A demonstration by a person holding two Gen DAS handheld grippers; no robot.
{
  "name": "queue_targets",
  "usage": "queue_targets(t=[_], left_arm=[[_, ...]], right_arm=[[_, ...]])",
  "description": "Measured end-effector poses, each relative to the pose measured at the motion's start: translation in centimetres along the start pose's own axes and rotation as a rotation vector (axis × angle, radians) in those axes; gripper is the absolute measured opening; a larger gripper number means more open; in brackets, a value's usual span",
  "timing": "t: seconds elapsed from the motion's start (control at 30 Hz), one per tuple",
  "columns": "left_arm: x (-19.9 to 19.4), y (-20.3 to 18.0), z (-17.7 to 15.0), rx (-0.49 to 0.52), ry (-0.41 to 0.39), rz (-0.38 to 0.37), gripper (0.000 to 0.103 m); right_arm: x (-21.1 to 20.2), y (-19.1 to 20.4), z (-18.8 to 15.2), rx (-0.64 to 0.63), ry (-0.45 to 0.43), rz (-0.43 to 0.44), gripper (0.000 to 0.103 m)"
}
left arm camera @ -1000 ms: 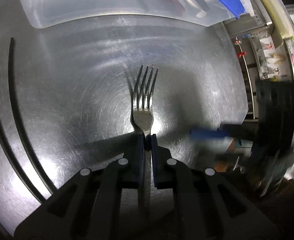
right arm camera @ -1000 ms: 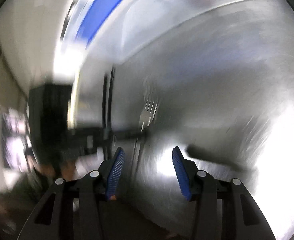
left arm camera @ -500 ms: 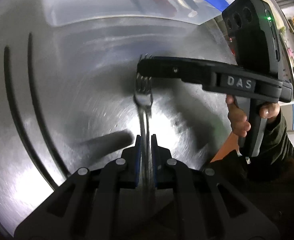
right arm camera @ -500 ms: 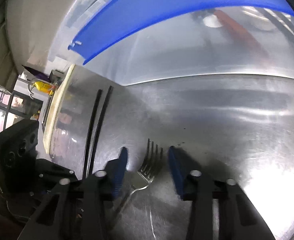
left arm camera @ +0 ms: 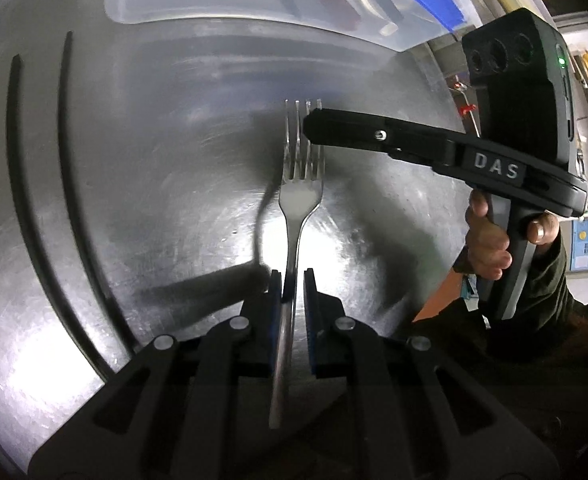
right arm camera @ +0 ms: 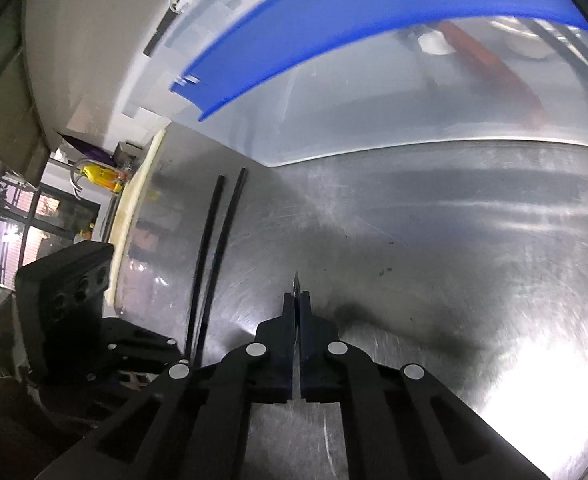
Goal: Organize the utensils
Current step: 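Carry the silver fork into the clear box and open the left gripper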
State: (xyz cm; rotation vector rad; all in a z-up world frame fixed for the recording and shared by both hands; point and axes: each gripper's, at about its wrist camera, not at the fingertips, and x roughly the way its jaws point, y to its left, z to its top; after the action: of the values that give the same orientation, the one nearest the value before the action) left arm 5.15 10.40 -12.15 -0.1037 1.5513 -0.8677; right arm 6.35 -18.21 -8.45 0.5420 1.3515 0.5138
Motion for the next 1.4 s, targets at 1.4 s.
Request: queue_targets(t=[1.4], left_arm=[[-4.7, -5.3, 31.2, 0.010, -0.245, 0.107, 0.007]], right_arm=[[-9.7, 3.8, 29.0, -0.265, -0.223, -0.279, 0.007]])
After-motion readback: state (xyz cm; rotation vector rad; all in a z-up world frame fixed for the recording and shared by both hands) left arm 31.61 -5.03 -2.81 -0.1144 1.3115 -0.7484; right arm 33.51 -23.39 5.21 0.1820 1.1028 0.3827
